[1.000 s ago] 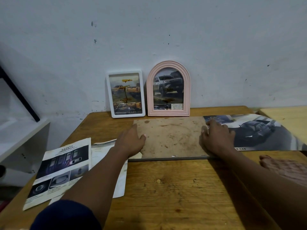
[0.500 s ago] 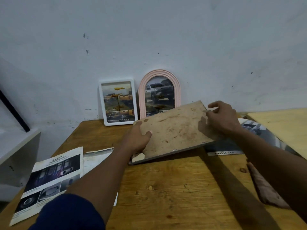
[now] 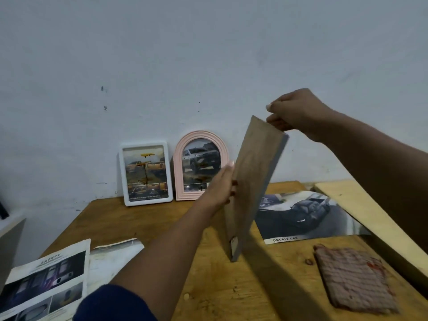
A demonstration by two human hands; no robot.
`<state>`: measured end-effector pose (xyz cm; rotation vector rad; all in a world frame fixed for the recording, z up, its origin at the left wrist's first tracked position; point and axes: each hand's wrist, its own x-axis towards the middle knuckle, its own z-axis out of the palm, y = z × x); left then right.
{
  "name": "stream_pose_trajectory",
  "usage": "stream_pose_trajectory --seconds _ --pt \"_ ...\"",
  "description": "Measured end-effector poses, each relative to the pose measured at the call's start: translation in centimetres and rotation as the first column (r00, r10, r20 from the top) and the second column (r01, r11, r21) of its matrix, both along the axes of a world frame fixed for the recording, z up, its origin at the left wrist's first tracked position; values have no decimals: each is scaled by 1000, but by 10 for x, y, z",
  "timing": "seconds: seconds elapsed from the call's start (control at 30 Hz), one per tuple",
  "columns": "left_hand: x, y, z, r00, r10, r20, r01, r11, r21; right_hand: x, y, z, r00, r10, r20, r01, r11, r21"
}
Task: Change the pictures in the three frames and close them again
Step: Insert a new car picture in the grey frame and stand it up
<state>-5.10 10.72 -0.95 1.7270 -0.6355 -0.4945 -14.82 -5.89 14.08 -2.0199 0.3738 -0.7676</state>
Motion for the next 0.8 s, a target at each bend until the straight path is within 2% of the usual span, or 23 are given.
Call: stream_pose_trajectory --seconds 0.1,0.17,0.27,0.4,0.53,0.67,0.73,0.8 --pt "0 15 43 998 63 -14 -65 988 -143 10 36 5 980 188 58 -194 974 117" --pt "0 35 70 994 105 10 -100 967 -233 18 59 3 963 261 62 -265 962 73" --pt "4 69 97 986 159 53 -138 950 -280 29 85 -10 957 289 40 -289 957 5" --pt "19 114 95 959 265 101 -242 951 -191 39 99 -55 973 221 -71 -227 970 -90" --pt "31 144 67 940 332 79 -313 931 -189 37 96 -127 945 84 -317 -160 963 -219" --pt "38 166 24 927 348 141 -344 938 -51 22 87 -205 866 53 -496 -152 975 -161" --pt "36 172 7 923 333 190 -353 933 78 16 84 -232 851 18 -525 -129 976 -175" --pt "32 175 -10 910 294 293 -361 909 208 10 83 -247 860 -58 -506 -87 962 -258"
